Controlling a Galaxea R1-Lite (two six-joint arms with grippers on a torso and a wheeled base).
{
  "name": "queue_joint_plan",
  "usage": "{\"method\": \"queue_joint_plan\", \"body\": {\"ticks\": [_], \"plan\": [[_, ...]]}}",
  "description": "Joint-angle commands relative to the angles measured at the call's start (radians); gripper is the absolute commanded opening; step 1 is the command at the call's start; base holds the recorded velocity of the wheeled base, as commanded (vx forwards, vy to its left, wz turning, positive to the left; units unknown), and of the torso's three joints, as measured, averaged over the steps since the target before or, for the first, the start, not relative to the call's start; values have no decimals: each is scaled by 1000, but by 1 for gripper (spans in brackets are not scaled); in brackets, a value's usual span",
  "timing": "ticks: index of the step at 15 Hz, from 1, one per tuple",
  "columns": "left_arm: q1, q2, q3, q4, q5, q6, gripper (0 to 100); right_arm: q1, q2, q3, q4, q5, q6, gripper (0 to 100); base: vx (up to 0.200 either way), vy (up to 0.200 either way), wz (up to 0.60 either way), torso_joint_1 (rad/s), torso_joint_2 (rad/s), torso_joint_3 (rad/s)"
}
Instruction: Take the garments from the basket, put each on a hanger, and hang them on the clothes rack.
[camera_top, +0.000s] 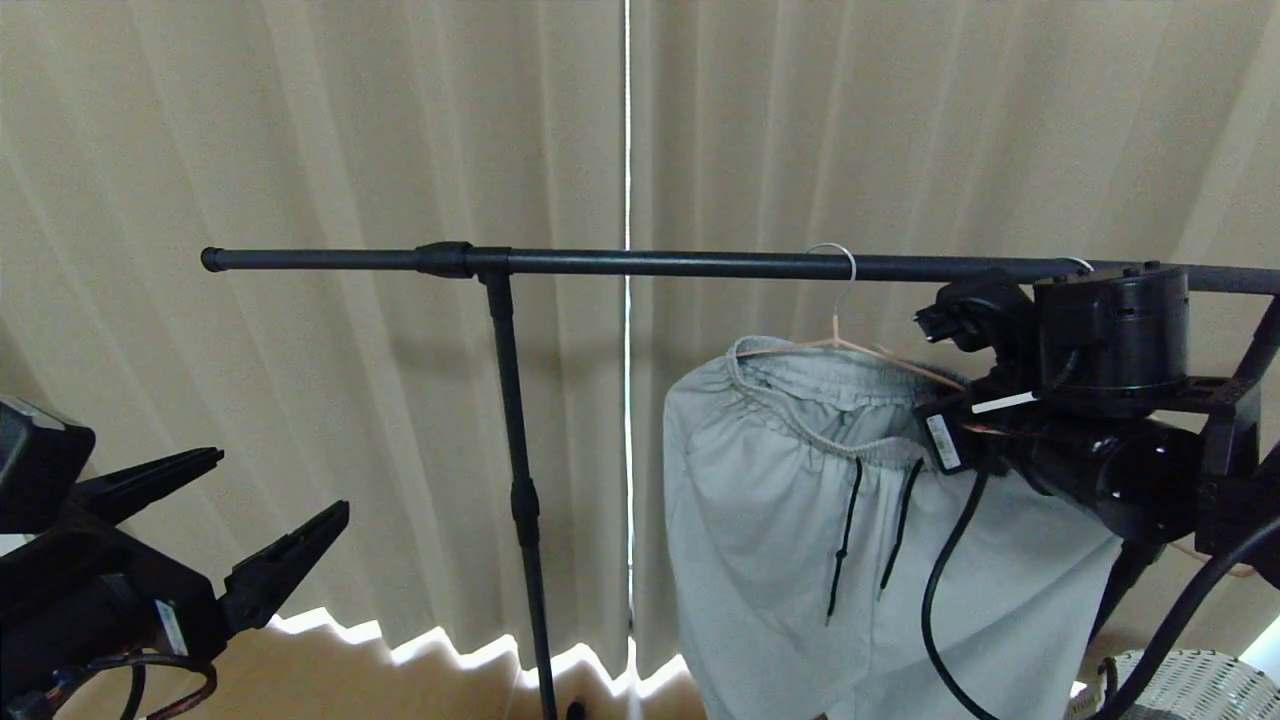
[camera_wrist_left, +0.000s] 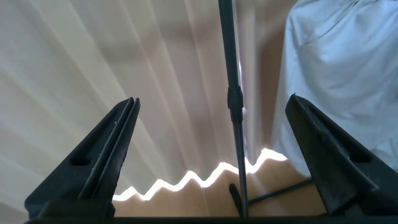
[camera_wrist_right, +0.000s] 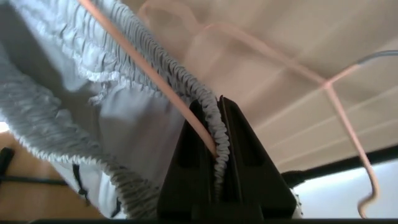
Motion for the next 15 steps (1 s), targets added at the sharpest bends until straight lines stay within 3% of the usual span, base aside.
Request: {"method": "queue_joint_plan", "body": {"ticks": [1, 3, 4, 9, 13, 15], "plan": [[0, 0, 0, -1, 1, 0, 100, 20, 9, -3, 2, 0, 0, 0, 0, 0, 0, 0, 0, 0], [0, 0, 1, -1, 1, 1, 100, 35, 9, -3, 2, 0, 0, 0, 0, 0, 0, 0, 0, 0], [0, 0, 1, -1, 1, 1, 100, 35, 7, -2, 2, 2, 0, 100, 0, 0, 0, 0, 0, 0], [2, 4, 0, -1, 1, 0, 100, 54, -22, 12, -4, 19, 10, 100, 0, 0, 0, 0, 0, 0], [19, 15, -3, -1, 1, 4, 100, 52, -69, 115, -152, 215, 12, 100, 0, 0, 0, 0, 0, 0], [45, 35, -5, -1, 1, 7, 100, 51, -76, 159, -204, 256, 12, 100, 0, 0, 0, 0, 0, 0]]}}
